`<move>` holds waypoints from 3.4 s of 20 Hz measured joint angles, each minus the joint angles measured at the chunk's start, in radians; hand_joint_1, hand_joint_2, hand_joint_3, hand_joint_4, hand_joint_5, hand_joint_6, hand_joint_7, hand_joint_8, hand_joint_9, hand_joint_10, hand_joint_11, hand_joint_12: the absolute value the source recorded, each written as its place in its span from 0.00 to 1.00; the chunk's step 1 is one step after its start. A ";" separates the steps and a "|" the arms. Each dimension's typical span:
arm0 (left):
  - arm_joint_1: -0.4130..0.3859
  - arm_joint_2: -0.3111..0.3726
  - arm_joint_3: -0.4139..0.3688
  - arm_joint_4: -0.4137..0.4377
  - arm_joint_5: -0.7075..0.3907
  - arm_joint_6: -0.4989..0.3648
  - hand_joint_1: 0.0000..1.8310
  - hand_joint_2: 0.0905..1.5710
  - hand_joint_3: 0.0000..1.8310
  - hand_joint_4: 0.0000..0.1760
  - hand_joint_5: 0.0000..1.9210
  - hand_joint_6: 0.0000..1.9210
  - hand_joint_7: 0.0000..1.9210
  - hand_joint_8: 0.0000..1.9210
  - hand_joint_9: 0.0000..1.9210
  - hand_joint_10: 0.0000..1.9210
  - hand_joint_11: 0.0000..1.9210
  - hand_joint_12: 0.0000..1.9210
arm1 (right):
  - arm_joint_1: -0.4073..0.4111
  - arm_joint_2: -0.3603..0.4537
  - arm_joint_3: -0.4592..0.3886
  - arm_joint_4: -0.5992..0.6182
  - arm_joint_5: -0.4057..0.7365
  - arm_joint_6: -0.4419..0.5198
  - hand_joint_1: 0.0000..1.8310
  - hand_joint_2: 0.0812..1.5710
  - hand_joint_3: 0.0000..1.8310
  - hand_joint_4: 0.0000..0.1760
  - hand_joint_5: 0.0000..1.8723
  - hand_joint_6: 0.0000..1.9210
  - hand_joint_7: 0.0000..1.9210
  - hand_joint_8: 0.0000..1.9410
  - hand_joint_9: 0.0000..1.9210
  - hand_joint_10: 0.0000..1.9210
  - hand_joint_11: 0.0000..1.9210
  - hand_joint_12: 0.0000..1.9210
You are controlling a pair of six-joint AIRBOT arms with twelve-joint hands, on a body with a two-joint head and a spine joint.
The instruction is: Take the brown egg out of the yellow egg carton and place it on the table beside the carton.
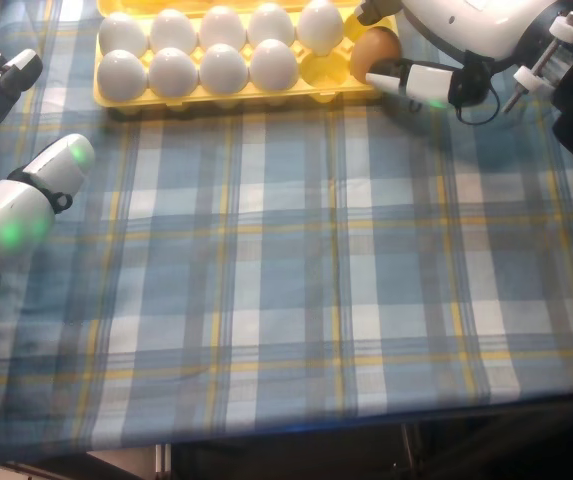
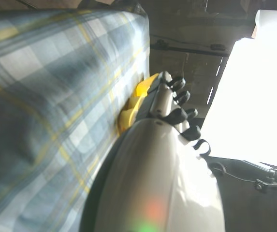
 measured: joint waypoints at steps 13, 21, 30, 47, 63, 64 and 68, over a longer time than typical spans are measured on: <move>0.000 0.000 0.000 -0.002 0.000 0.000 0.17 0.77 0.00 0.25 0.17 0.00 0.08 0.00 0.04 0.00 0.00 0.00 | 0.001 0.023 -0.042 -0.008 0.006 0.000 0.54 0.72 0.00 0.94 0.48 0.58 0.56 0.00 0.36 0.00 0.08 0.01; 0.000 0.000 0.000 -0.001 0.005 0.000 0.15 0.77 0.00 0.31 0.17 0.00 0.08 0.00 0.04 0.00 0.00 0.00 | 0.008 0.140 -0.172 -0.078 0.111 0.000 0.55 0.71 0.00 0.86 0.50 0.55 0.57 0.00 0.34 0.00 0.07 0.01; 0.000 0.001 0.002 0.010 0.029 0.000 0.14 0.77 0.00 0.30 0.16 0.00 0.08 0.00 0.04 0.00 0.00 0.00 | -0.055 0.251 -0.381 -0.204 0.279 0.000 0.55 0.70 0.00 1.00 0.50 0.53 0.60 0.00 0.36 0.00 0.10 0.01; 0.000 0.001 0.002 0.010 0.026 0.000 0.14 0.77 0.00 0.25 0.17 0.00 0.08 0.00 0.04 0.00 0.00 0.00 | -0.085 0.252 -0.377 -0.138 0.313 -0.034 0.03 0.64 0.00 0.00 0.02 0.00 0.04 0.00 0.02 0.00 0.01 0.00; 0.006 0.001 -0.011 -0.007 0.019 -0.001 0.14 0.77 0.00 0.23 0.17 0.00 0.08 0.00 0.04 0.00 0.00 0.00 | -0.360 0.341 -0.499 0.069 0.527 -0.042 0.00 0.53 0.00 0.00 0.00 0.00 0.00 0.00 0.00 0.00 0.00 0.00; 0.006 0.001 -0.011 -0.007 0.018 -0.001 0.14 0.77 0.00 0.25 0.17 0.00 0.08 0.00 0.04 0.00 0.00 0.00 | -0.378 0.342 -0.506 0.089 0.544 -0.042 0.00 0.53 0.00 0.00 0.00 0.00 0.00 0.00 0.00 0.00 0.00 0.00; 0.006 0.001 -0.012 -0.008 0.013 -0.001 0.15 0.77 0.00 0.31 0.16 0.00 0.08 0.00 0.04 0.00 0.00 0.00 | -0.387 0.330 -0.513 0.107 0.579 -0.041 0.00 0.55 0.00 0.00 0.00 0.00 0.00 0.00 0.00 0.00 0.00 0.00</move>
